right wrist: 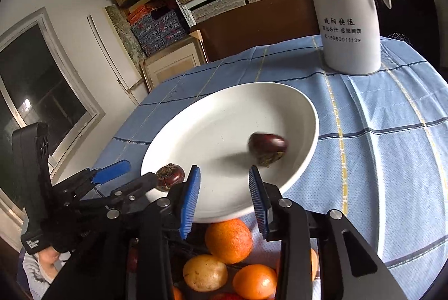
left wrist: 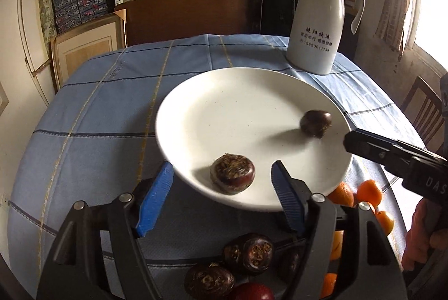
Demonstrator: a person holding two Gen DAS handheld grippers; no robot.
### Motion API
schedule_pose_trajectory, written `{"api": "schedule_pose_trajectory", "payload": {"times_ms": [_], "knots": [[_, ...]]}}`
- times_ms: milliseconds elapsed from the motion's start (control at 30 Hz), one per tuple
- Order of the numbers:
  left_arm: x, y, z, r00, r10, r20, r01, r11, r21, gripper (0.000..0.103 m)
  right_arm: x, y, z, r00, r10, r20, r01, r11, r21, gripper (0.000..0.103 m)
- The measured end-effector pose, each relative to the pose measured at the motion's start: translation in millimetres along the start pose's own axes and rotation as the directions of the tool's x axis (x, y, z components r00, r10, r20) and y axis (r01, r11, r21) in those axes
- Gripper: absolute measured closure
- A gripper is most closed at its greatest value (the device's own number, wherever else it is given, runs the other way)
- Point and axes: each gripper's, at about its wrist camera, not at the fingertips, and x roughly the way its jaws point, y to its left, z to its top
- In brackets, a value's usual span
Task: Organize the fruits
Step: 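Carry both dark brown fruits onto the white plate and open both tools, then grasp another dark brown fruit with the left tool while the right tool grasps an orange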
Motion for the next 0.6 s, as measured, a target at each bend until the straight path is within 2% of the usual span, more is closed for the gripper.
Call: {"api": "schedule_pose_trajectory", "payload": {"times_ms": [133,267,500,600], "knots": [[-12.9,17.7,-14.2,1.000,0.006,0.008,-0.006,0.999,-0.053,0.032,-15.0,-12.7,-11.0,1.000,-0.001,0.020,0.000,0.999,0.041,0.064],[-28.6,37.0,-41.4,1.000,0.017,0.002,-0.017,0.994,-0.108,0.032,-33.4,-27.0,-29.7,0.999,-0.022,0.037,0.019,0.996,0.090,0.055],[-43.9,45.6,-88.4,0.998,0.049,-0.045,-0.054,0.991,-0.119,0.032,-61.8,-37.6,-72.2,0.999,-0.017,0.040,0.011,0.991,0.133,0.050],[-44.5,44.9,-94.2,0.995,0.081,-0.056,-0.087,0.990,-0.111,0.031,-72.2,-36.7,-83.7,0.999,0.000,0.052,-0.007,0.991,0.133,0.047]]}}
